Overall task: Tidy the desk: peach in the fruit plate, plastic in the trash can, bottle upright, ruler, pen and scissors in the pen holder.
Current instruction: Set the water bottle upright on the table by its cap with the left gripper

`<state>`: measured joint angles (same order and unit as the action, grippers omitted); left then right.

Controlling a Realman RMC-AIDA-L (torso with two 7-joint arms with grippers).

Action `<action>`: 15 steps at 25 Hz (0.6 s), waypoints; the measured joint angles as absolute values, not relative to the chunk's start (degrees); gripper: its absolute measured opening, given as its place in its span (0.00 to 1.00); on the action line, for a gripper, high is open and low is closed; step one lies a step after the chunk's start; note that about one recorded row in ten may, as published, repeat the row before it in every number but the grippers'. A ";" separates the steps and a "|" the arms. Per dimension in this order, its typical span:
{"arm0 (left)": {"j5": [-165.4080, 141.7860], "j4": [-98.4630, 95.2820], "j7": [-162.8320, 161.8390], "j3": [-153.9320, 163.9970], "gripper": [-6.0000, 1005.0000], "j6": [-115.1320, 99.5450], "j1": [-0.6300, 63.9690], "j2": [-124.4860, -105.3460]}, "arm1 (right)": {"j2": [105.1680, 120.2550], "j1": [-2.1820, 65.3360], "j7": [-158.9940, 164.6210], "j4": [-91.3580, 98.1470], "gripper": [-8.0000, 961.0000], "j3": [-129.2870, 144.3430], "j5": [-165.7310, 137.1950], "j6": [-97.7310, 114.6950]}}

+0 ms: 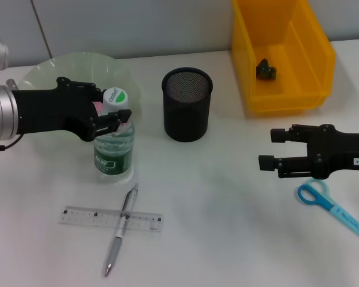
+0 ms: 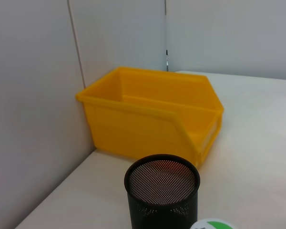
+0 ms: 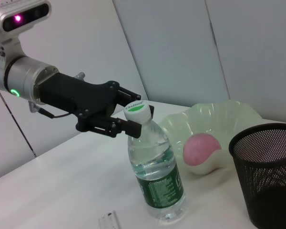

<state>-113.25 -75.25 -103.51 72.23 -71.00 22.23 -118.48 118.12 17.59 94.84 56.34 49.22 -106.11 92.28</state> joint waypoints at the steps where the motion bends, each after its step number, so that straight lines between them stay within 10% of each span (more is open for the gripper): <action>1: -113.01 -74.86 -103.39 72.06 0.52 -70.93 22.28 -118.48 | 118.11 17.53 94.83 56.34 0.88 49.22 -106.10 92.28; 15: -109.88 -71.00 -101.28 71.31 0.53 -69.33 22.07 -118.55 | 118.01 17.57 94.83 56.34 0.88 49.22 -106.02 92.28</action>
<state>-109.88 -71.00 -101.28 71.31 -69.33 22.07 -118.55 118.01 17.57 94.83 56.34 49.22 -106.02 92.28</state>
